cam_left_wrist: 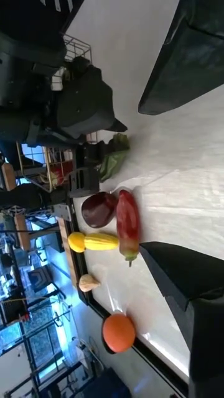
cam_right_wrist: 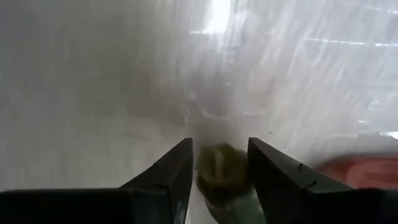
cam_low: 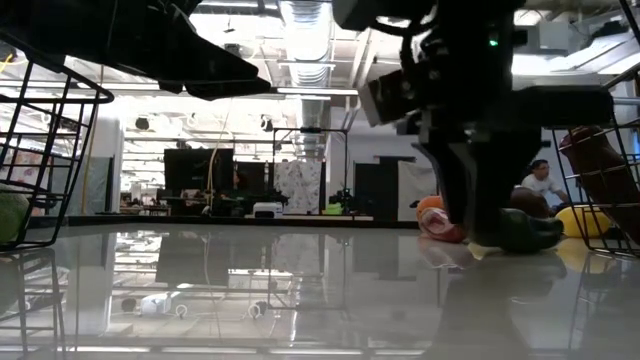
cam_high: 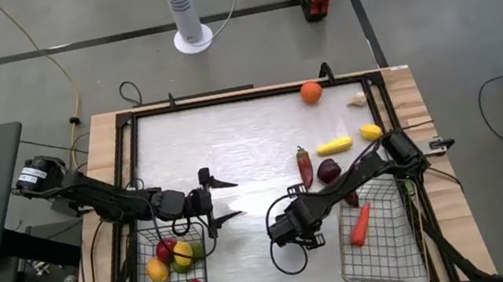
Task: Sort produce into baskets
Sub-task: Put the green chili pepper into the gold wire basket
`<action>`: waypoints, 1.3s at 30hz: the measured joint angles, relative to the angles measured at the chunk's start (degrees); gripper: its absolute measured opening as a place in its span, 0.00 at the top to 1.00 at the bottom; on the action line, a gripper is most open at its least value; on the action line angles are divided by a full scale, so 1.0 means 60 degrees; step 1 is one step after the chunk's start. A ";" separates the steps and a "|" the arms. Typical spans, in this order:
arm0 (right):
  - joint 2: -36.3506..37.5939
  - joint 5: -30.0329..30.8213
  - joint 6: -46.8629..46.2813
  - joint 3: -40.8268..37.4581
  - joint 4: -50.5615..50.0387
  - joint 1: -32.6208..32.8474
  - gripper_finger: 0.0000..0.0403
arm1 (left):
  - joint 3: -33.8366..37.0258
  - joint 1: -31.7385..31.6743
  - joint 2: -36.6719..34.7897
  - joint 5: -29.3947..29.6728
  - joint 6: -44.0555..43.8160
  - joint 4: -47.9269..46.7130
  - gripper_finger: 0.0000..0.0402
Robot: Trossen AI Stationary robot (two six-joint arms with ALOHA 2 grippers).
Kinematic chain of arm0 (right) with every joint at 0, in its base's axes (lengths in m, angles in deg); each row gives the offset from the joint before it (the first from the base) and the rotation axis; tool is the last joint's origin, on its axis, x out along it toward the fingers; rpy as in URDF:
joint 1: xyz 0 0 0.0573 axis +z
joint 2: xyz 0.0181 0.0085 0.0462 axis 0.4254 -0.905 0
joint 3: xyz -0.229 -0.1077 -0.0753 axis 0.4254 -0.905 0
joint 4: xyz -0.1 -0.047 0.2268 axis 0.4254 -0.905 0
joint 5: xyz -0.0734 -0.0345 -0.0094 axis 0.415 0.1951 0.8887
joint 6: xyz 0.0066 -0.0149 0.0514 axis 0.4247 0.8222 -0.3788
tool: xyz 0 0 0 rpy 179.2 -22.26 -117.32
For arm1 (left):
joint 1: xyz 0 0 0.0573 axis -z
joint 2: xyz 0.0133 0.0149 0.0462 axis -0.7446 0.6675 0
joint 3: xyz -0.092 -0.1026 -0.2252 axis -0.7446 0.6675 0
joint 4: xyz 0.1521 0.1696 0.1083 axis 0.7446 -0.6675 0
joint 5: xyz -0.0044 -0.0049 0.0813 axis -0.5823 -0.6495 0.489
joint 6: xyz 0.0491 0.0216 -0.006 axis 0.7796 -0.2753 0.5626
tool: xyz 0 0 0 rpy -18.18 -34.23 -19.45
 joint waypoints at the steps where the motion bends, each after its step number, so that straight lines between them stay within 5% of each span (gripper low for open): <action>1: 0.0000 0.0000 0.0001 -0.0078 0.0111 0.0010 0.56 | 0.0000 0.0000 0.0000 0.0000 0.0000 0.0000 0.15; 14: 0.0000 0.0039 -0.0004 -0.0094 -0.0195 -0.0024 0.91 | 0.0000 0.0000 0.0000 0.0004 0.0032 0.0018 0.15; 23: 0.0000 0.0112 0.0034 0.0299 -0.0641 -0.0411 0.92 | 0.0000 0.0000 0.0000 0.0004 0.0036 0.0024 0.15; 39: 0.0018 0.0830 -0.0174 0.5181 -0.4257 -0.0612 0.92 | -0.0004 0.0000 0.0000 0.0113 0.0040 -0.0138 0.15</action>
